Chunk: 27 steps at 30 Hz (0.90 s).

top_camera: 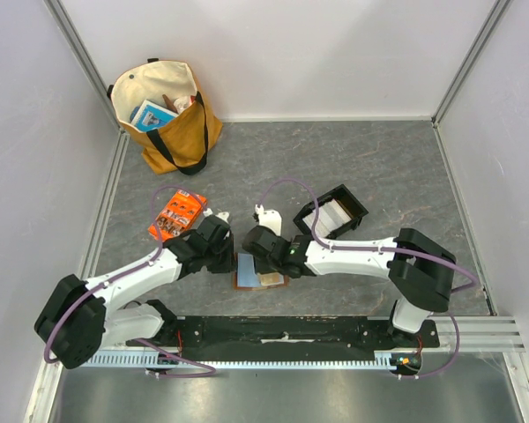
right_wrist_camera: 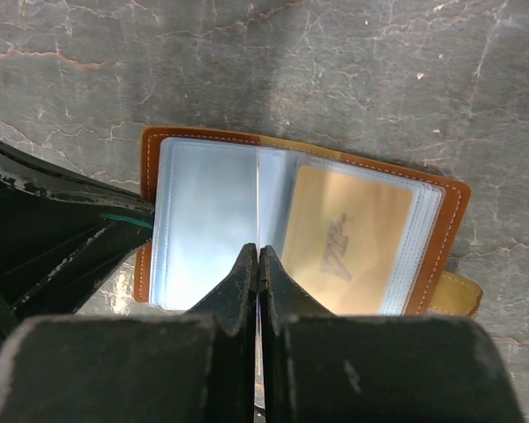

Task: Put the credit cards into the card holder
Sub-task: Turn over the card slot in the card holder, then insert the credit card into the card holder.

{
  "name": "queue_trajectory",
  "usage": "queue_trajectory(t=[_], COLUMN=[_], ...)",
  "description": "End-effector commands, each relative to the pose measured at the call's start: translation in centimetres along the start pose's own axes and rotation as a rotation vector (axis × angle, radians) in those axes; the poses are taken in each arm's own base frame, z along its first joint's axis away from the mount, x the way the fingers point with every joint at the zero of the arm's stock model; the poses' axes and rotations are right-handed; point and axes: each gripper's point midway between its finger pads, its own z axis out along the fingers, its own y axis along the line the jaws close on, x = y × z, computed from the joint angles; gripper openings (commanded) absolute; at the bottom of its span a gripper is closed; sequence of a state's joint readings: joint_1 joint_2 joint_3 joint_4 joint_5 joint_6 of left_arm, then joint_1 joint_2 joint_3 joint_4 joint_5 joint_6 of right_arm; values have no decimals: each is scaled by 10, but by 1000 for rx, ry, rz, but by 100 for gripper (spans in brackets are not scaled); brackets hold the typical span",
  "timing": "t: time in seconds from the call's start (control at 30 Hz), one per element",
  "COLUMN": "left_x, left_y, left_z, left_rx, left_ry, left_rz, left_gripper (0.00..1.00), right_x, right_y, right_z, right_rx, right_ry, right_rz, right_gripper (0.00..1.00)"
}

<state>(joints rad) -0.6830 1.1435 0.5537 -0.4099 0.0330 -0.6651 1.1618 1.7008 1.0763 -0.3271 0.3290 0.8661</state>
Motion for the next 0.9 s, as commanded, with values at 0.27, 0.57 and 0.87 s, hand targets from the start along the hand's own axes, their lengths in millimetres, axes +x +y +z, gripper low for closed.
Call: queue_trajectory(t=[0.27, 0.57, 0.87], left_x=[11, 15, 19], left_y=[3, 4, 12], left_z=[14, 23, 28], left_rx=[21, 22, -20], left_ry=[4, 17, 40], left_rz=[-23, -28, -38], left_gripper=[2, 2, 2], right_x=[-11, 0, 14], right_y=[-30, -17, -31], right_z=[-6, -5, 6], right_rx=[-221, -404, -370], right_ry=[-83, -72, -49], right_rz=[270, 332, 371], right_gripper=[0, 0, 0])
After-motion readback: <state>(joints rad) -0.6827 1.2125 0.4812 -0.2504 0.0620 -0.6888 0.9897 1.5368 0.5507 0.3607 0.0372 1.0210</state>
